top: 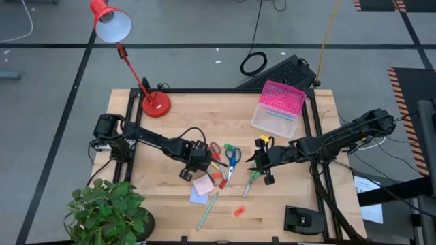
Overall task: Pack school essentials
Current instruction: Put the blue pencil into the supply box
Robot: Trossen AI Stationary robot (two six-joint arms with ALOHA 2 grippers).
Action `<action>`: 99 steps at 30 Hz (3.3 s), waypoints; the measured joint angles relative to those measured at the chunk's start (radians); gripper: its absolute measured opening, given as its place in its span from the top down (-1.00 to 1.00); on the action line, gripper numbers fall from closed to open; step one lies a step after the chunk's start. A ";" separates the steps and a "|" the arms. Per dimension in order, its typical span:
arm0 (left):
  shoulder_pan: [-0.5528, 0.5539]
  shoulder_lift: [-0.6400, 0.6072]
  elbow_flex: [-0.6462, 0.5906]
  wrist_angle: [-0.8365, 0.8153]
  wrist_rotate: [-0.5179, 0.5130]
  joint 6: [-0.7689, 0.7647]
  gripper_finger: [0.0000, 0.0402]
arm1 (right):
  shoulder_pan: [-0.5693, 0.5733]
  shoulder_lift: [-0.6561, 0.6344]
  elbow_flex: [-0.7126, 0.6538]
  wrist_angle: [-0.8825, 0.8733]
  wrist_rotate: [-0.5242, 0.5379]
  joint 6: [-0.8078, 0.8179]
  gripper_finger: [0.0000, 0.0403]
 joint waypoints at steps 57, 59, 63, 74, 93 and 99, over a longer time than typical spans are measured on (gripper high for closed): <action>-0.186 -0.291 -0.003 0.057 -0.405 -0.022 0.82 | -0.042 0.264 -0.001 0.568 0.153 0.631 0.08; -0.187 -0.285 -0.011 0.044 -0.327 -0.134 0.74 | -0.046 0.274 -0.001 0.568 0.151 0.624 0.07; -0.203 -0.287 -0.087 0.090 -0.281 -0.203 0.57 | -0.064 0.277 -0.001 0.568 0.119 0.623 0.07; -0.156 -0.287 -0.282 0.350 -0.131 -0.258 0.36 | -0.073 0.277 -0.001 0.554 0.050 0.595 0.07; -0.112 -0.287 -0.479 0.664 -0.029 -0.278 0.36 | -0.073 0.277 -0.001 0.554 0.049 0.567 0.07; -0.105 -0.287 -0.528 0.722 -0.029 -0.261 0.36 | -0.073 0.277 -0.001 0.554 0.049 0.553 0.07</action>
